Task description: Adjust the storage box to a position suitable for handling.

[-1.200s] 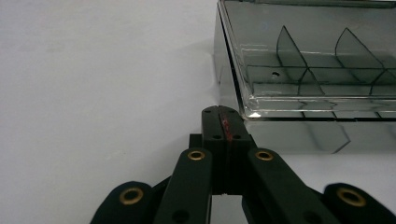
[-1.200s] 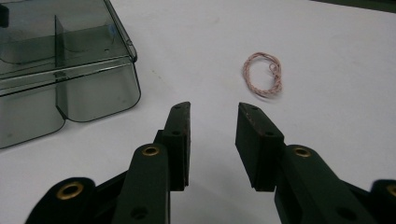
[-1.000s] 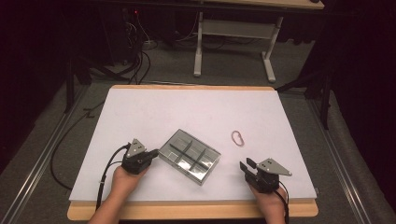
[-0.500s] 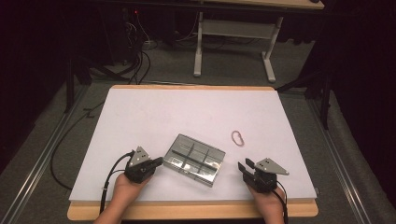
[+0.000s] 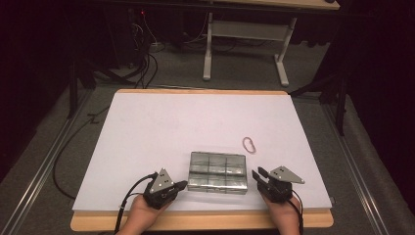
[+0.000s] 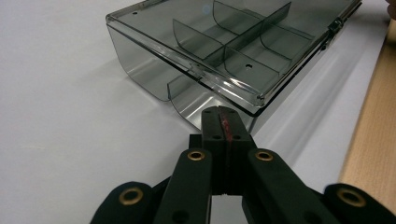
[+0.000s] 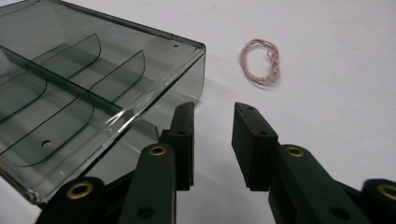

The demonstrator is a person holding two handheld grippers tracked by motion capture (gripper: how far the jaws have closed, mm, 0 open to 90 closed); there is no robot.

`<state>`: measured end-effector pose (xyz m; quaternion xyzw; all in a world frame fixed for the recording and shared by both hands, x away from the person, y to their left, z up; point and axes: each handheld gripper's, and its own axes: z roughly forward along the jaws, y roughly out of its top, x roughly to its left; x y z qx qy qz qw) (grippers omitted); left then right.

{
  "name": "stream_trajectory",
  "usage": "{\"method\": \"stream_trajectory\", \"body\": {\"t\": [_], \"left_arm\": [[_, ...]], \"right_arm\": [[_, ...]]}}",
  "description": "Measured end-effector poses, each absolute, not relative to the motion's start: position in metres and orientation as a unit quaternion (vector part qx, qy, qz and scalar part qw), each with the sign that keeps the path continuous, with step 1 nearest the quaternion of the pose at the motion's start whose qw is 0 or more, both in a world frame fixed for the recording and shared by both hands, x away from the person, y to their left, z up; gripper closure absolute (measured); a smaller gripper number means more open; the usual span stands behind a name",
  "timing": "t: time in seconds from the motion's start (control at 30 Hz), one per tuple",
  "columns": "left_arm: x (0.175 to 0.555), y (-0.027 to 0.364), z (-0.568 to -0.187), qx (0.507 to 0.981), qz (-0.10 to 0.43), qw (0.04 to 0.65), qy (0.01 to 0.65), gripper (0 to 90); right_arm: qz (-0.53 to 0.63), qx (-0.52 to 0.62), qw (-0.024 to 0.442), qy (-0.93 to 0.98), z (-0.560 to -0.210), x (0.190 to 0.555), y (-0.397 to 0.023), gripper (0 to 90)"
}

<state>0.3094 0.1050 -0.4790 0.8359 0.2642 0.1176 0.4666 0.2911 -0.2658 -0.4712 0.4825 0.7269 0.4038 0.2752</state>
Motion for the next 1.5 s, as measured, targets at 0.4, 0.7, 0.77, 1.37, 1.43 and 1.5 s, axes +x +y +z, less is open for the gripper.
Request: {"method": "stream_trajectory", "body": {"t": [0.4,0.7,0.77,1.37,1.43,1.5], "left_arm": [[0.323,0.106,-0.485,0.832,0.108,0.452,0.302,90.0],[0.323,0.1,-0.484,0.835,0.1,0.453,0.298,90.0],[0.322,0.098,-0.484,0.836,0.102,0.452,0.295,90.0],[0.304,0.093,-0.476,0.827,0.104,0.485,0.265,90.0],[0.313,0.102,-0.472,0.822,0.124,0.484,0.272,89.5],[0.324,0.116,-0.469,0.815,0.141,0.483,0.288,88.7]], "right_arm": [[0.393,0.476,0.271,0.738,-0.475,0.293,-0.258,85.8],[0.39,0.466,0.265,0.748,-0.47,0.295,-0.255,89.3],[0.389,0.462,0.261,0.753,-0.471,0.296,-0.256,89.3],[0.383,0.47,0.266,0.749,-0.473,0.294,-0.266,89.0],[0.381,0.475,0.269,0.746,-0.471,0.297,-0.268,88.2],[0.38,0.48,0.272,0.742,-0.469,0.301,-0.269,87.7]]}}
